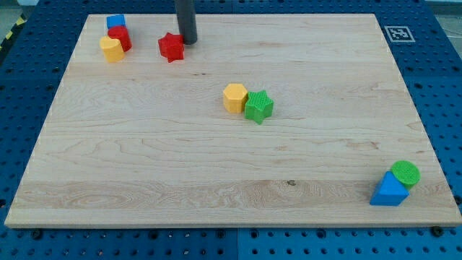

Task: Push the red star closer to the yellow heart

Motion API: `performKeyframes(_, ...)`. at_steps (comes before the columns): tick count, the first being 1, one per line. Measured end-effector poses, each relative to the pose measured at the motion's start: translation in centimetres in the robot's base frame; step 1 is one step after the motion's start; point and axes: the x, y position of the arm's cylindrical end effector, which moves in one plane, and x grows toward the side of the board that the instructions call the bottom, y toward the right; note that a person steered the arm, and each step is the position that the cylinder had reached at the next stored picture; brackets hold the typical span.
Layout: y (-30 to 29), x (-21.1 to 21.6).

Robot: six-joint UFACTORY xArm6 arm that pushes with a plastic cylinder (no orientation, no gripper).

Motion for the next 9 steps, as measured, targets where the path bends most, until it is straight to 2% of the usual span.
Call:
performKeyframes(1,-4.3,0.0)
performKeyframes(2,-5.6,0.0)
performKeyframes(4,3.3,-0.2)
performKeyframes(5,4.1,1.3)
performKeyframes(7,-0.2,2.3)
performKeyframes(9,2.5,2.3)
